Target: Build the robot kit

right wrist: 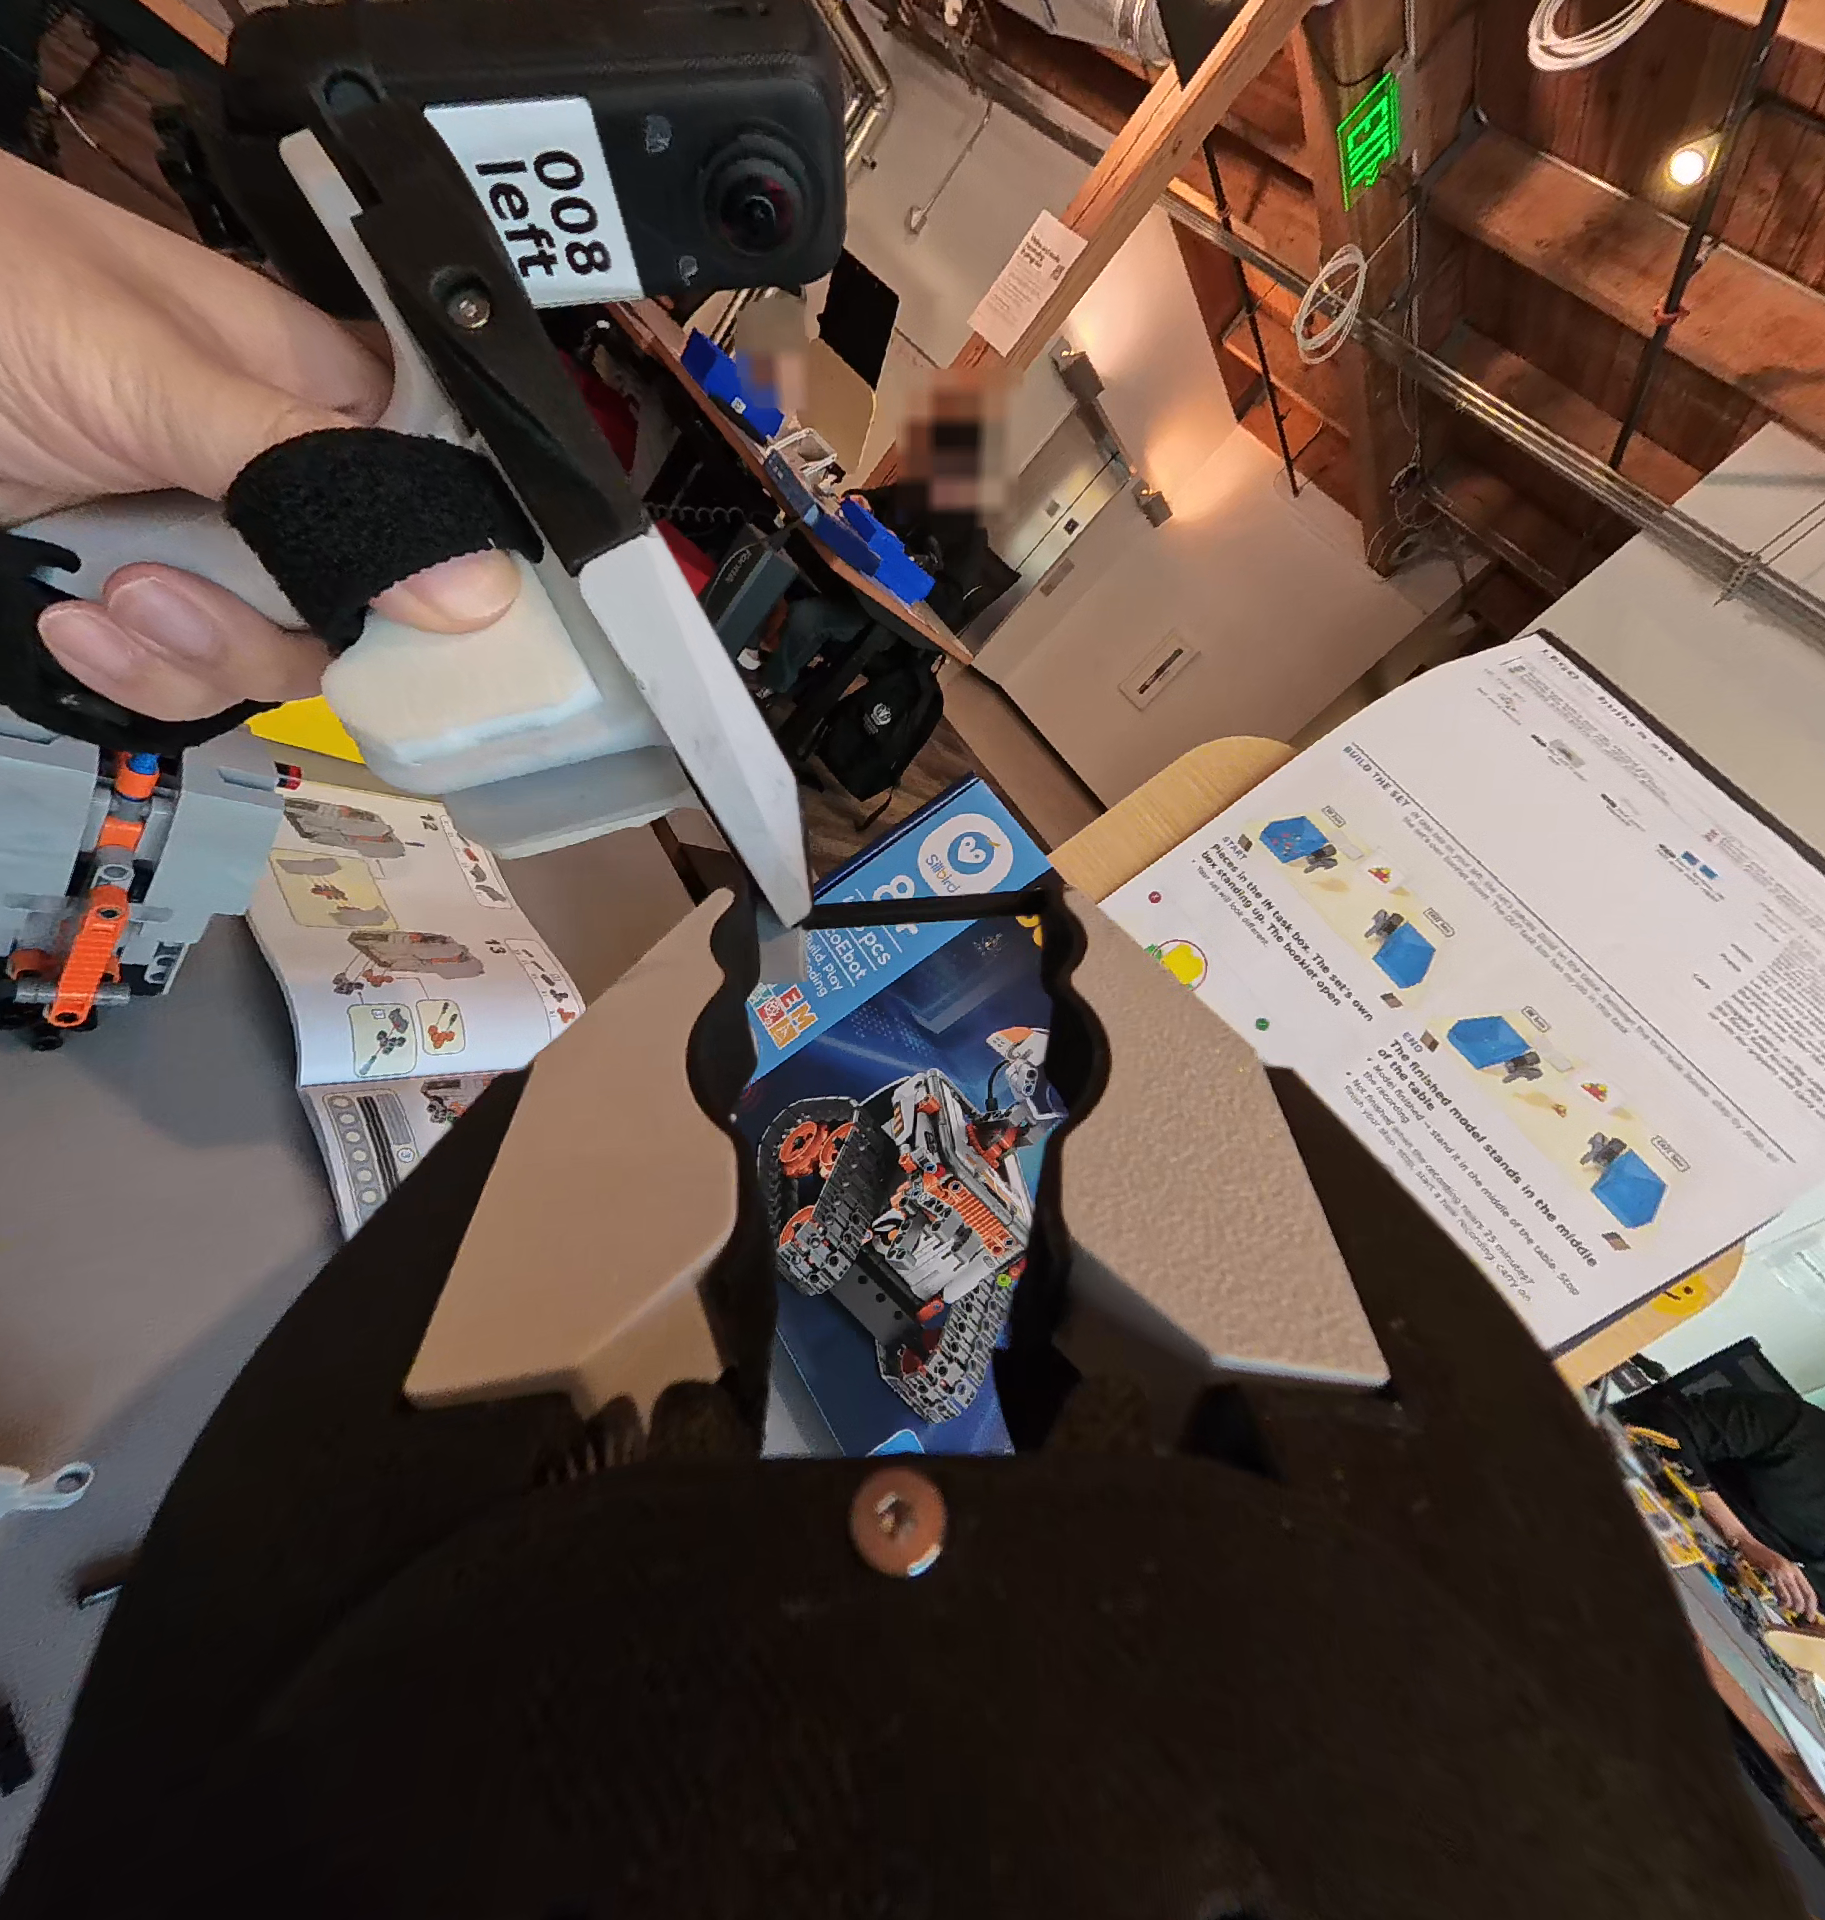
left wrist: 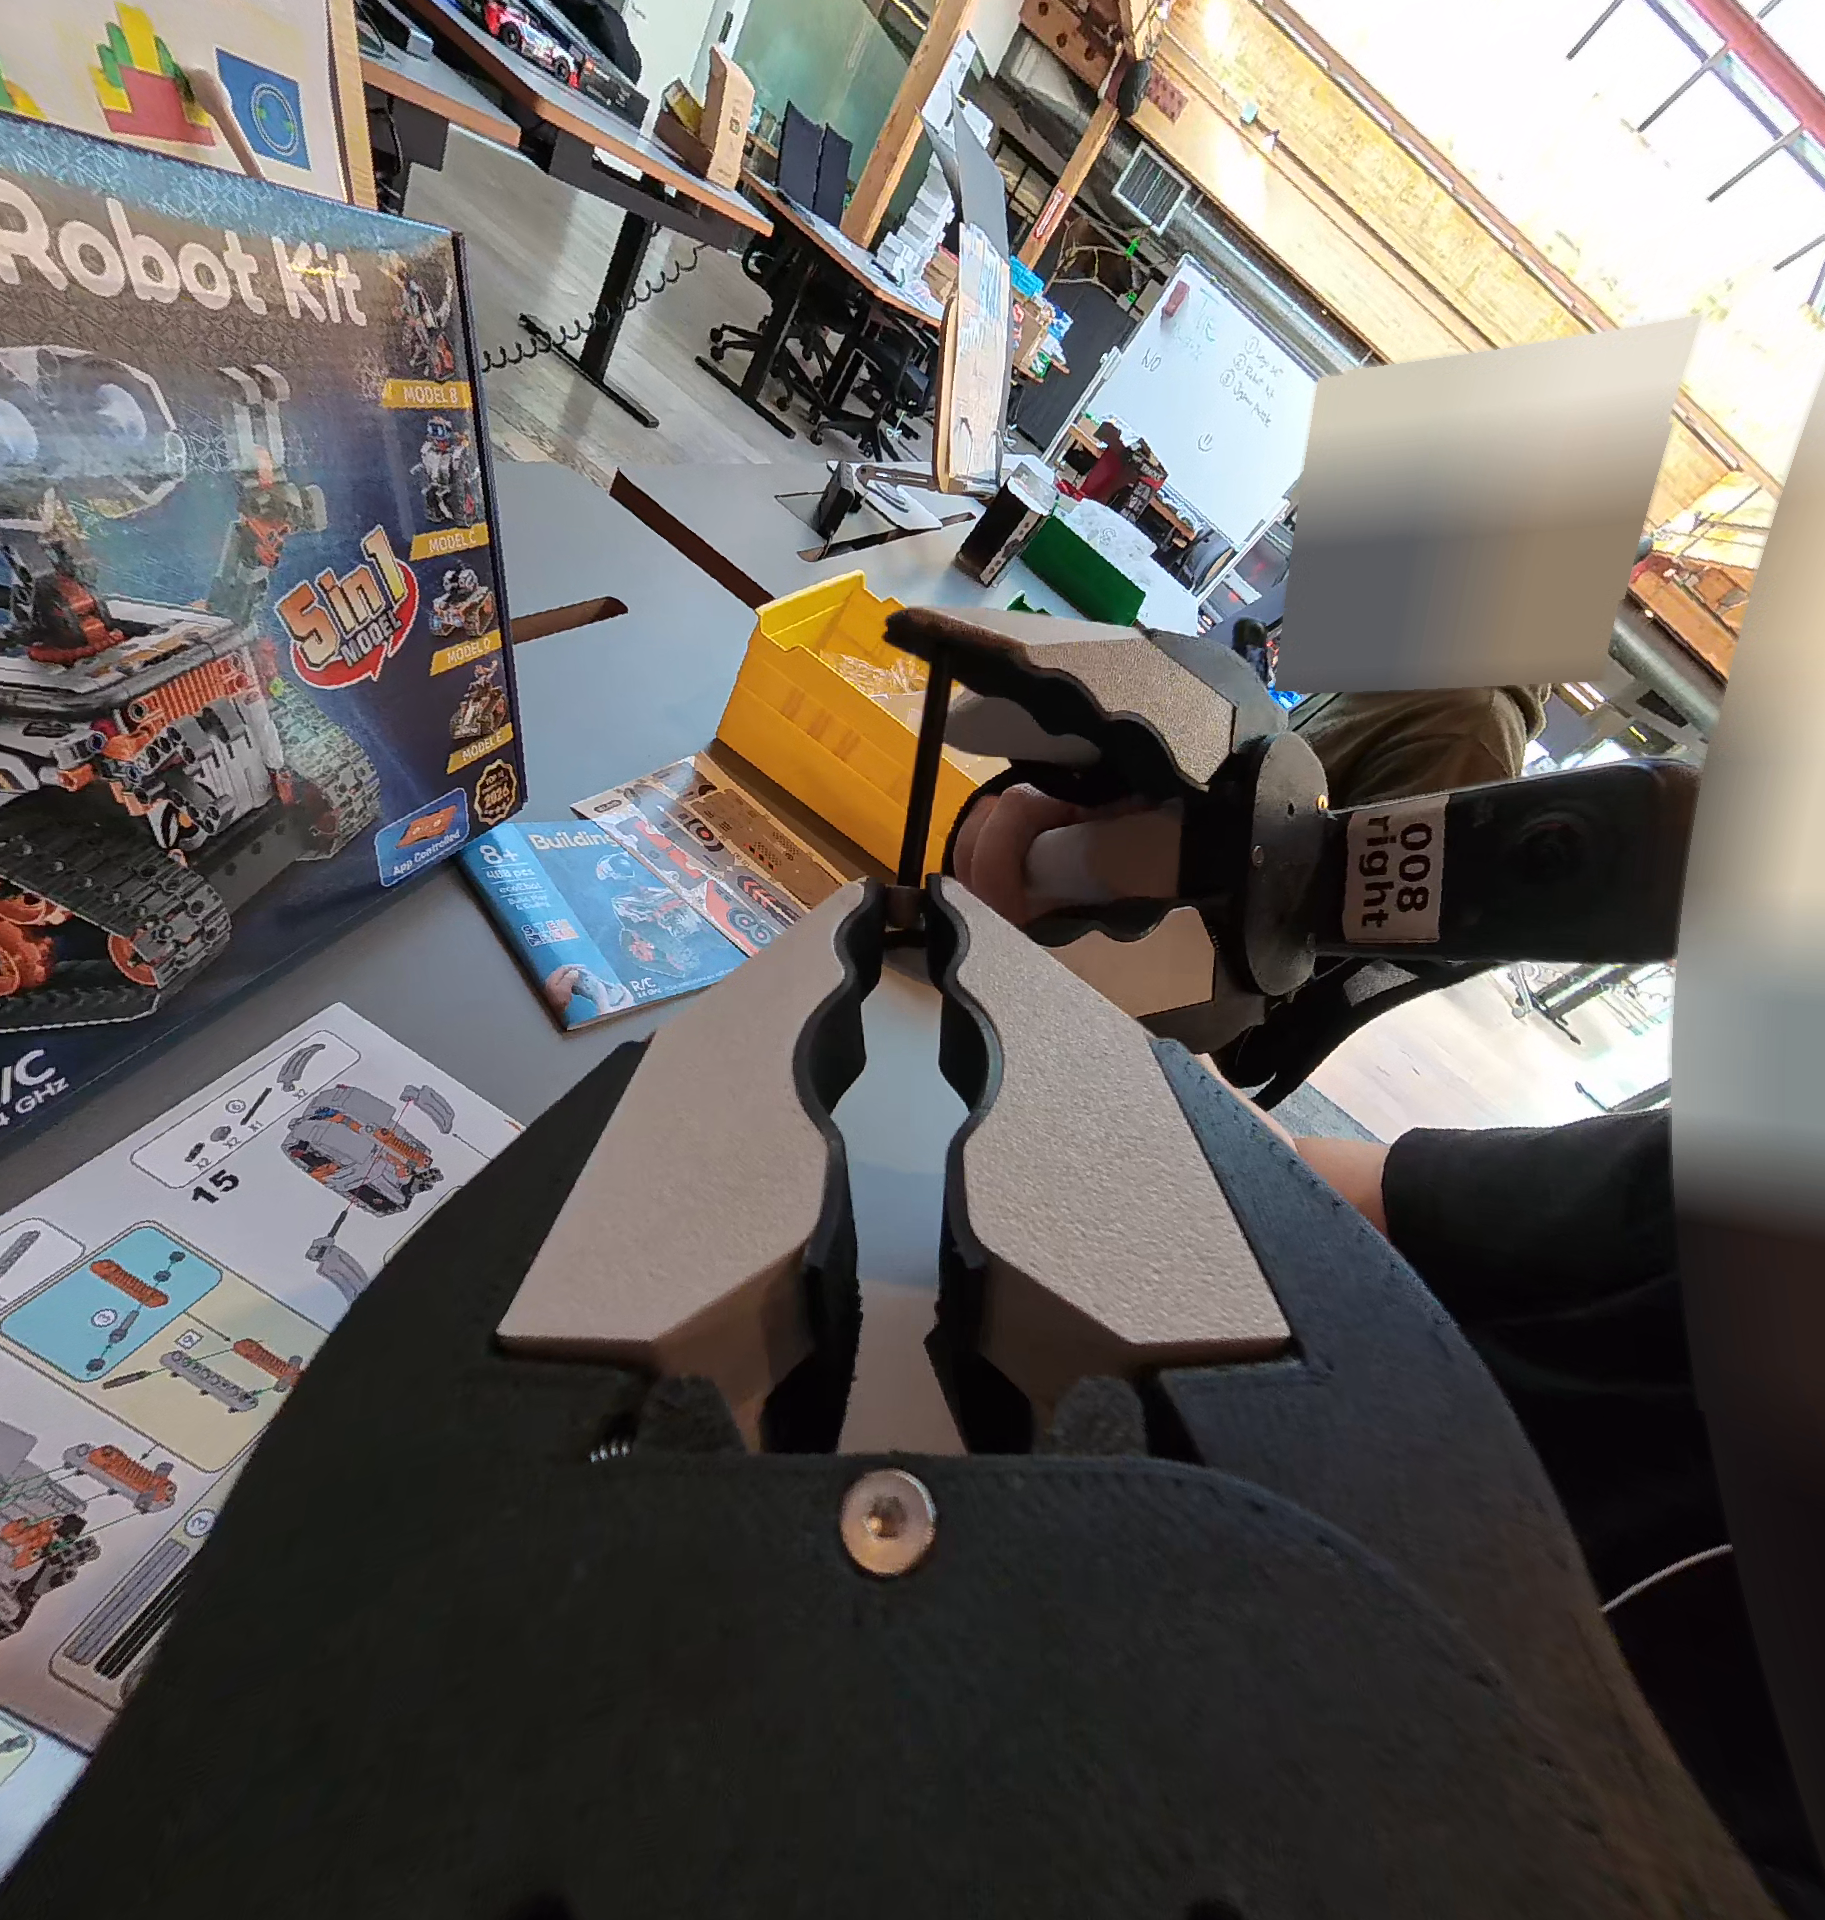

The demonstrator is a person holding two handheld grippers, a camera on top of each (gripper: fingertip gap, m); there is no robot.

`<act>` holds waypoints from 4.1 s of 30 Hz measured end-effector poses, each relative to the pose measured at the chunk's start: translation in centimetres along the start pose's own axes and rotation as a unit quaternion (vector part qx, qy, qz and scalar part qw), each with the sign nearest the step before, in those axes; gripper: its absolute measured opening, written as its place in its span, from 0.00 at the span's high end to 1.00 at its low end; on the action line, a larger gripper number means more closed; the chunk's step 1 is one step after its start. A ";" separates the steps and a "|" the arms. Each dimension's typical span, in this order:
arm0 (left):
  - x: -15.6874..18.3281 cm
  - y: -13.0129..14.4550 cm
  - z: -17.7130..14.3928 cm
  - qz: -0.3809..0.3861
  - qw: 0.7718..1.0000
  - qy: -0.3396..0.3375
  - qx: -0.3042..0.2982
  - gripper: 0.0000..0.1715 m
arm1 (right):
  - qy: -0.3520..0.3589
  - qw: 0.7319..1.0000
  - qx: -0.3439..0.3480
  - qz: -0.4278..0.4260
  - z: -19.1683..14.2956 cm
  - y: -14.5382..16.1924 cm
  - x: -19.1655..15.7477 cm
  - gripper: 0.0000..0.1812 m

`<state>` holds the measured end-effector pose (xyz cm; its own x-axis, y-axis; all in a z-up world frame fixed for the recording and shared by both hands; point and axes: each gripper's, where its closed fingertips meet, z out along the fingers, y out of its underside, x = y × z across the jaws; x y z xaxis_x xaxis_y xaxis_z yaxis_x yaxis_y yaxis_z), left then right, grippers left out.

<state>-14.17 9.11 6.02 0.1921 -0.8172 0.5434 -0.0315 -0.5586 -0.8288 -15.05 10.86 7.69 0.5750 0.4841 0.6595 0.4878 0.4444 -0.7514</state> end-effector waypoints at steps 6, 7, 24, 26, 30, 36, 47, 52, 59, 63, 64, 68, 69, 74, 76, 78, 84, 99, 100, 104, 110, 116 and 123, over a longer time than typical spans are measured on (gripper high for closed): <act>-0.1 0.0 -0.1 0.002 1.000 -0.003 0.000 0.97 | 0.007 1.000 -0.005 -0.005 0.1 0.0 0.0 0.71; -0.1 -0.1 -0.1 0.001 1.000 -0.003 0.001 0.97 | 0.010 1.000 -0.005 -0.008 0.1 0.0 0.0 0.71; 0.6 0.0 -0.3 0.031 0.999 0.001 -0.009 0.97 | 0.011 1.000 0.010 -0.014 -0.2 -0.6 0.2 0.68; 0.9 0.0 -0.3 0.041 0.999 0.003 -0.011 0.97 | 0.004 1.000 0.016 -0.008 -0.3 -0.8 0.1 0.68; 1.1 0.1 -0.3 0.045 0.999 0.005 -0.015 0.97 | -0.006 1.000 0.020 -0.018 -0.4 -1.0 -0.2 0.71; 1.6 0.0 -0.5 0.051 0.999 0.015 -0.012 0.97 | -0.008 0.999 0.035 -0.005 -0.7 -1.4 -0.1 0.71; 1.7 0.2 -0.5 0.053 0.998 0.015 -0.019 0.97 | -0.013 0.999 0.038 -0.015 -0.8 -1.5 -0.3 0.71; 1.6 0.2 -0.3 0.047 0.999 0.018 -0.018 0.97 | -0.015 0.999 0.037 -0.013 -0.9 -1.3 -0.3 0.72; 1.6 0.2 -0.3 0.044 0.999 0.022 -0.017 0.97 | -0.019 0.999 0.038 -0.013 -0.9 -1.3 -0.5 0.73; 1.6 0.2 -0.3 0.038 0.999 0.025 -0.016 0.97 | -0.021 0.999 0.036 -0.011 -0.9 -1.2 -0.5 0.74; 1.6 0.2 -0.3 0.037 0.999 0.026 -0.016 0.97 | -0.021 0.999 0.035 -0.010 -0.9 -1.2 -0.5 0.74; 1.4 0.3 -0.2 0.028 0.999 0.028 -0.017 0.97 | -0.024 0.999 0.029 -0.008 -0.8 -1.0 -0.6 0.74; 1.4 0.3 -0.1 0.026 0.999 0.029 -0.017 0.97 | -0.025 0.999 0.029 -0.007 -0.8 -1.0 -0.5 0.74; 1.6 0.0 -0.1 0.011 0.999 0.040 -0.007 0.97 | -0.028 0.999 0.036 0.012 -0.9 -1.2 -0.3 0.74; 1.3 0.1 -0.2 -0.001 0.999 0.036 -0.010 0.97 | -0.043 0.998 0.029 0.029 -0.6 -0.9 -0.5 0.74; 0.9 0.1 -0.2 -0.018 0.999 0.035 -0.006 0.97 | -0.050 0.998 0.016 0.026 -0.4 -0.3 -0.7 0.72; 0.7 -0.3 -0.6 -0.057 0.997 0.056 0.011 0.97 | -0.067 0.997 0.012 0.041 -0.6 0.2 -0.7 0.73; 0.0 -0.3 -0.5 -0.058 0.998 0.034 0.014 0.97 | -0.051 0.996 0.005 0.078 0.4 0.6 -0.7 0.73; 0.0 -0.3 -0.5 -0.054 0.998 0.034 0.015 0.97 | -0.049 0.996 0.007 0.076 0.3 0.6 -0.6 0.73; 0.3 -0.4 -0.3 -0.025 0.999 0.032 0.012 0.97 | -0.037 0.997 0.013 0.060 0.1 0.3 -0.2 0.73; 0.5 0.1 0.0 -0.006 1.000 0.028 -0.005 0.96 | -0.030 0.999 0.019 0.022 -0.2 0.1 -0.1 0.73; 0.5 0.4 0.1 -0.002 1.000 0.026 -0.015 0.95 | -0.034 0.999 0.027 0.006 -0.2 -0.1 -0.5 0.73; 0.5 0.5 0.2 0.007 1.000 0.021 -0.020 0.97 | -0.029 0.999 0.026 -0.002 0.0 0.0 -0.6 0.73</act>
<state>-13.87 8.45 5.85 0.1498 -0.8301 0.5371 -0.0740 -0.5512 -0.8311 -15.40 10.54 7.28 0.5330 0.5250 0.6635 0.4545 0.4837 -0.7480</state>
